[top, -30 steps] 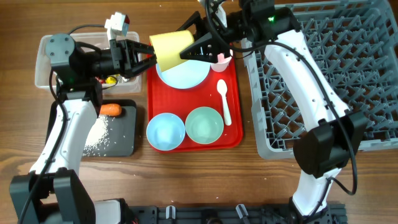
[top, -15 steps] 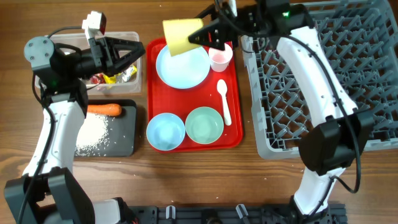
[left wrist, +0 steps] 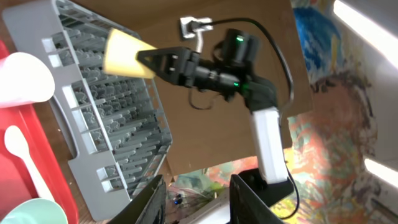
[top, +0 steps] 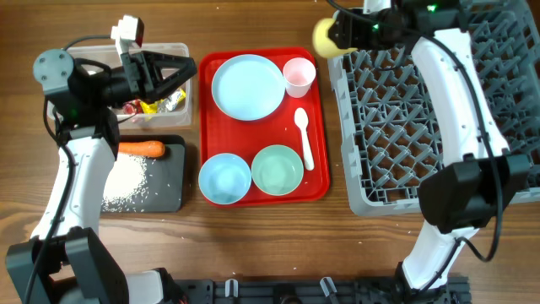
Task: Sort waste into correct bins and load items into the dishwasher rack
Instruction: 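Carry the yellow cup right and place it upside down in the rack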
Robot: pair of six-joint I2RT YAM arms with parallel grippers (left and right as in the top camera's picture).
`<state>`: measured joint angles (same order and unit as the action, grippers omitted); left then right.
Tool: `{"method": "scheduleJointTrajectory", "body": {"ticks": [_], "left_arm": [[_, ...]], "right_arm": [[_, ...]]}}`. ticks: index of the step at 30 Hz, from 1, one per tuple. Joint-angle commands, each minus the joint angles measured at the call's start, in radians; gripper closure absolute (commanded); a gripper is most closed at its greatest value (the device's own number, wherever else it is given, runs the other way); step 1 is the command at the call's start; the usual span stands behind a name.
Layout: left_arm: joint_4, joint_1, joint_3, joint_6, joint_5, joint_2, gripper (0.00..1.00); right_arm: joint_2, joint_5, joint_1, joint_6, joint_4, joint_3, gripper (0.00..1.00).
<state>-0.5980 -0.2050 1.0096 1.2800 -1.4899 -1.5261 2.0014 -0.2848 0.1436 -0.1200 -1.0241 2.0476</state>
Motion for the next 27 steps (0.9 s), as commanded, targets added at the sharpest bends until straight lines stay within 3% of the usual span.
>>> {"method": "scheduleJointTrajectory", "body": {"ticks": [1, 5, 9, 12, 16, 19, 23, 27], "left_arm": [[0.144, -0.006, 0.002, -0.15, 0.032, 0.0, 0.68], [0.382, -0.002, 0.002, -0.314, 0.098, 0.0, 0.73], [0.402, 0.019, 0.002, -0.335, 0.178, 0.0, 0.77], [0.439, 0.063, 0.002, -0.344, 0.328, 0.0, 0.82], [0.552, 0.131, 0.003, -0.438, 0.563, 0.009, 0.83], [0.751, 0.208, 0.003, -0.591, 0.861, 0.039, 0.82], [0.96, 0.359, 0.003, -0.706, 1.25, 0.076, 0.82], [1.023, 0.492, 0.003, -0.727, 1.41, 0.077, 0.79]], "right_arm": [[-0.052, 0.297, -0.002, -0.014, -0.063, 0.111, 0.85], [-0.05, 0.323, -0.038, -0.035, -0.093, 0.114, 0.88], [-0.04, 0.284, -0.093, -0.041, -0.106, 0.114, 0.9], [-0.027, 0.286, -0.109, -0.04, -0.11, 0.114, 0.9], [0.007, 0.303, -0.111, -0.037, -0.102, 0.111, 0.91], [0.045, 0.311, -0.122, -0.037, -0.087, 0.108, 0.92], [0.087, 0.304, -0.144, -0.037, -0.084, 0.108, 0.95], [0.119, 0.304, -0.159, -0.032, -0.084, 0.108, 0.95]]}}
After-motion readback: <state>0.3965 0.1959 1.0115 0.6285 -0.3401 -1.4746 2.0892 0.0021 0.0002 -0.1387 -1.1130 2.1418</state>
